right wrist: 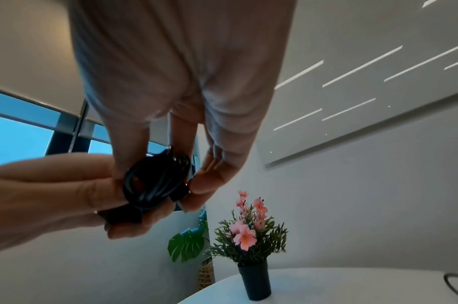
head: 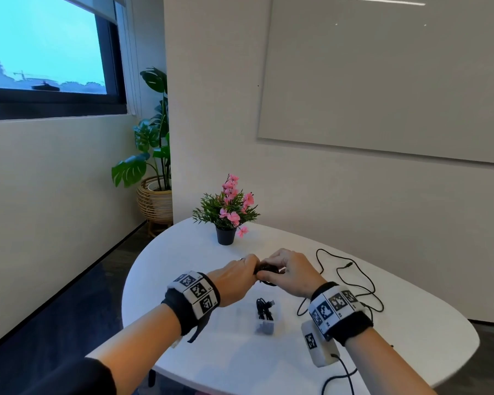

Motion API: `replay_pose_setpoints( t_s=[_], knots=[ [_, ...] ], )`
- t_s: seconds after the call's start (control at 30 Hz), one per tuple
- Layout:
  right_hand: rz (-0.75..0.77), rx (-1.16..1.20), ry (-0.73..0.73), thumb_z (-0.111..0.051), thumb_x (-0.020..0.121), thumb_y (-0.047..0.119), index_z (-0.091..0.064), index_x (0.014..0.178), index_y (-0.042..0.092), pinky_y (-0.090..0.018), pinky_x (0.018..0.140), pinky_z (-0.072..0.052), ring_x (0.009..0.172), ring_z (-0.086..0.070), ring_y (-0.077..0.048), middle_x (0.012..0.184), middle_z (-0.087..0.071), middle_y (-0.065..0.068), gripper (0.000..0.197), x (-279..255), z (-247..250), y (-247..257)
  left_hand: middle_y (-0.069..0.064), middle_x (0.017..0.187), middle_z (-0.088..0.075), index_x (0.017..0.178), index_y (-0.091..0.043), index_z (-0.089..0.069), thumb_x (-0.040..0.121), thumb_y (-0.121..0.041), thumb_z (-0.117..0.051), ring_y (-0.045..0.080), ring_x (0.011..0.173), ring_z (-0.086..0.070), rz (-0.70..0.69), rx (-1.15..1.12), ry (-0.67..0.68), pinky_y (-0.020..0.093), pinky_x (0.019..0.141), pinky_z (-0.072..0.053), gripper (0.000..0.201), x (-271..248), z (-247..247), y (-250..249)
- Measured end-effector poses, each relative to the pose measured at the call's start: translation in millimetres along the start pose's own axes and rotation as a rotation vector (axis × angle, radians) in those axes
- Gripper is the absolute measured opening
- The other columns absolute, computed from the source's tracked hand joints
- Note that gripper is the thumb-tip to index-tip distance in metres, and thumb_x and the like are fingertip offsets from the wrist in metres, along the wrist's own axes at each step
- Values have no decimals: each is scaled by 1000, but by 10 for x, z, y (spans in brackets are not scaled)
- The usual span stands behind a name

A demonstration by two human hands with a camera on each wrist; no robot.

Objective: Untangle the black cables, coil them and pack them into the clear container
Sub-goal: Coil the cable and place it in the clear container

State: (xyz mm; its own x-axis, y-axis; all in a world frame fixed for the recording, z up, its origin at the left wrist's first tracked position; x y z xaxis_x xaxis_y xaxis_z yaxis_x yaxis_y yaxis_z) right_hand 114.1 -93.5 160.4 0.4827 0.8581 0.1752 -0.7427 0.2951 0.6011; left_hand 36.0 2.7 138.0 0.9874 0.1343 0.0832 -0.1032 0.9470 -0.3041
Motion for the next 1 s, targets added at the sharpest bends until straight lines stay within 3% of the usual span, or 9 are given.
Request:
replay_pose_setpoints(
  t_s=[0.1,0.27,0.4,0.5,0.57,0.67,0.8,0.9,1.0],
  knots=[
    [42,-11,54,-71,80,25,-76,94,17,-25,74,-48,79,-61,-13,89,-68,-7,17,36,-6,35,3,93,-47,109,-11,-37,99,-28,-34,21,78,-45,-3,-72,47,34,69,-39,20,-9,-61,39],
    [26,-89,76,-66,84,25,-75,84,10,-30,66,-45,73,-60,-24,80,-66,-12,17,135,-75,-14,7,106,-47,118,-8,-41,99,-17,-38,12,84,-44,-9,-170,13,23,76,-35,21,53,-86,142],
    [-145,57,-26,-71,79,30,-77,82,14,-21,56,-37,64,-53,-12,71,-68,-10,18,169,-225,-261,8,112,-60,114,-9,-63,91,-18,-58,19,101,-53,-52,-176,-88,17,85,-36,25,206,19,332],
    [-335,215,-39,-74,76,31,-77,92,16,-17,59,-43,69,-61,-9,83,-73,-4,21,124,-479,-471,2,103,-63,105,-11,-70,75,-22,-78,13,87,-63,44,-242,-125,16,82,-47,32,278,25,507],
    [-426,293,-66,-76,74,32,-77,92,16,-18,62,-44,71,-62,-9,86,-74,-3,24,104,-625,-571,2,100,-64,102,-9,-71,70,-17,-82,15,83,-68,100,-313,-117,21,84,-52,34,319,-32,559],
    [-544,346,-156,-77,72,32,-77,89,17,-20,66,-47,76,-64,-11,87,-75,-3,23,83,-745,-691,6,106,-67,110,-11,-70,72,-21,-80,19,92,-67,150,-247,-79,22,89,-49,40,394,-189,600],
    [-663,331,-218,-75,72,37,-77,88,18,-18,60,-47,73,-64,-12,87,-75,-2,25,17,-900,-798,9,115,-62,123,-17,-63,76,-22,-77,19,100,-63,214,-205,-11,19,87,-45,49,514,-423,646],
    [-740,291,-219,-72,70,49,-76,83,22,-29,76,-55,78,-67,-17,83,-74,1,30,-11,-1052,-820,5,121,-63,128,-15,-58,79,-13,-74,16,101,-64,277,-246,33,15,88,-42,52,556,-525,729],
    [-773,193,-224,-69,72,49,-75,82,22,-31,83,-52,80,-67,-20,83,-74,1,29,4,-1131,-782,2,120,-65,128,-12,-57,83,-9,-68,14,101,-65,300,-247,39,15,91,-41,47,517,-540,840]
  ],
)
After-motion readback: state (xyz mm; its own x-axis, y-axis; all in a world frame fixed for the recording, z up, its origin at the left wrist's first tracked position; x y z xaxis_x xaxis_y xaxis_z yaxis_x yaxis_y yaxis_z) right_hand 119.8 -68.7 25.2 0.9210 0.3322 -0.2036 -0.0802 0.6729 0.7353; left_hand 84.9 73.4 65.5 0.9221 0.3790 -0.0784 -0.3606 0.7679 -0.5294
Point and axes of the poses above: each hand's wrist, its own x-axis towards the middle knuckle, its own z-axis out of the back of the hand, y = z × x, the point moved 6 cm from there along x, towards the middle knuckle
